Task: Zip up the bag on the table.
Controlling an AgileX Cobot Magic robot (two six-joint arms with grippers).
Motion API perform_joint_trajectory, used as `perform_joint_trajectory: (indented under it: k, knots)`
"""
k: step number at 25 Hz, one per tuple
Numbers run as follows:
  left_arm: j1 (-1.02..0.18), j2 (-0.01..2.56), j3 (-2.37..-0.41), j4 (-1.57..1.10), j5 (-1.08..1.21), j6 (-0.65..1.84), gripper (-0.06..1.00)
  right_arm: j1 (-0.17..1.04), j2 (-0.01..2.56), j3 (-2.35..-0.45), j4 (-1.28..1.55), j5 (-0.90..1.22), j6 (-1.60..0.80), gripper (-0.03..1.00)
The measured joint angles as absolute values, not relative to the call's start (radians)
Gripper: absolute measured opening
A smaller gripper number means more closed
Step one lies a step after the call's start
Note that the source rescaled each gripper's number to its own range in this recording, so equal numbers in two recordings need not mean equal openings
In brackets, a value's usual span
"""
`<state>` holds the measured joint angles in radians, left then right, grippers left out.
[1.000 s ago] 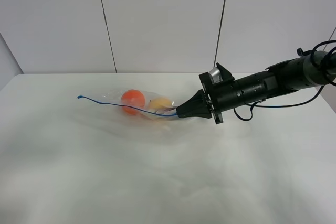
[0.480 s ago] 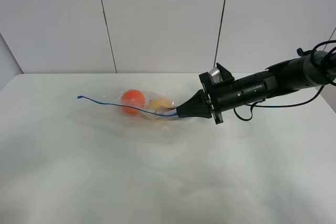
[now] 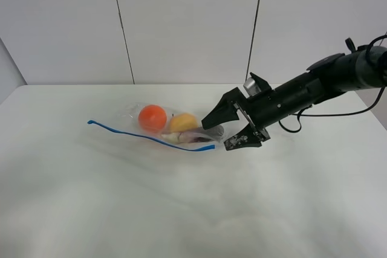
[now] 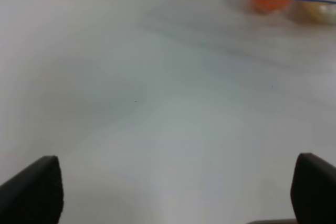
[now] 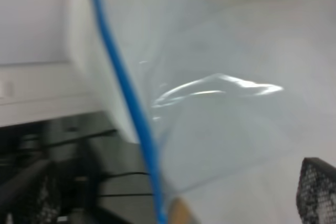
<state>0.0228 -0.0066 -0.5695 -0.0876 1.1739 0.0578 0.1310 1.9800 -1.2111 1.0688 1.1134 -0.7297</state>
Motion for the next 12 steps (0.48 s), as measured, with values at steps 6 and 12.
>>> perform_joint_trajectory:
  k: [6,12]
  knots:
    - [0.023,-0.007,-0.570,-0.088,1.174,0.058,1.00,0.131,1.905,-1.412,0.413,1.071,-0.270,0.99]
    - [0.023,-0.007,-0.570,-0.088,1.174,0.059,1.00,0.131,1.880,-1.586,0.025,1.183,-0.139,0.99]
